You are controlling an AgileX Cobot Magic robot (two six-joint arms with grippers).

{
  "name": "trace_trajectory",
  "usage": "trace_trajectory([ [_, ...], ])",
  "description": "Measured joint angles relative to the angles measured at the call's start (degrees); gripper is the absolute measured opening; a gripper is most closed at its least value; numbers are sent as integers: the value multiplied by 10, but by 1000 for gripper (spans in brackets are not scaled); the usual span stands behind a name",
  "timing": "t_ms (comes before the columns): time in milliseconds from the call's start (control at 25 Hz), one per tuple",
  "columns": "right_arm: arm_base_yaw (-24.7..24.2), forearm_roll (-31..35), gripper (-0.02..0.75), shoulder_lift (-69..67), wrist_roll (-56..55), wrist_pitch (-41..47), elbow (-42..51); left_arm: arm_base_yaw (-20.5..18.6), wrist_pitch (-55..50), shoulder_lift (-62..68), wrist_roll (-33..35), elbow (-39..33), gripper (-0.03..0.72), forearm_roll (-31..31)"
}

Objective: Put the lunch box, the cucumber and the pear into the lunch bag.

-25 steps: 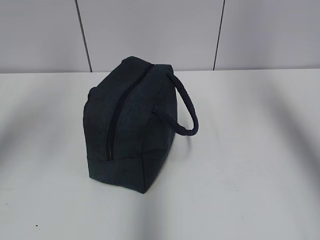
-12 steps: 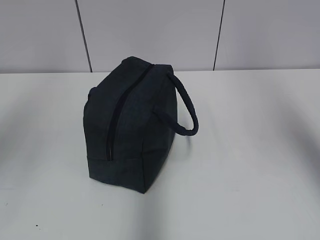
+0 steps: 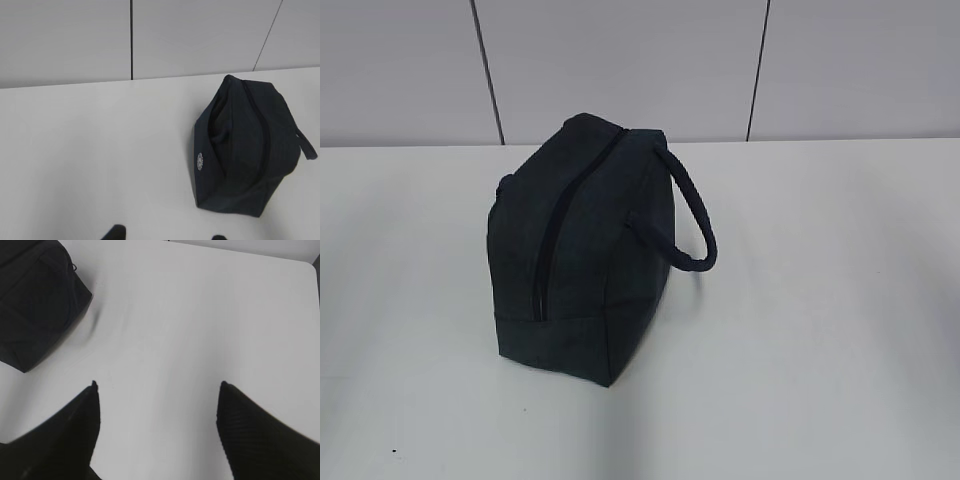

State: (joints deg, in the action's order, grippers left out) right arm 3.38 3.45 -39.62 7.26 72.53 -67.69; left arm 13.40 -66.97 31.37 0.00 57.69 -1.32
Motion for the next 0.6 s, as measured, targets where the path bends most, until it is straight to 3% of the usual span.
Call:
trace_trajectory([
  [600,0,-40,564,342,-5,4,263,0,-69,-322,0,-227,323,-11],
])
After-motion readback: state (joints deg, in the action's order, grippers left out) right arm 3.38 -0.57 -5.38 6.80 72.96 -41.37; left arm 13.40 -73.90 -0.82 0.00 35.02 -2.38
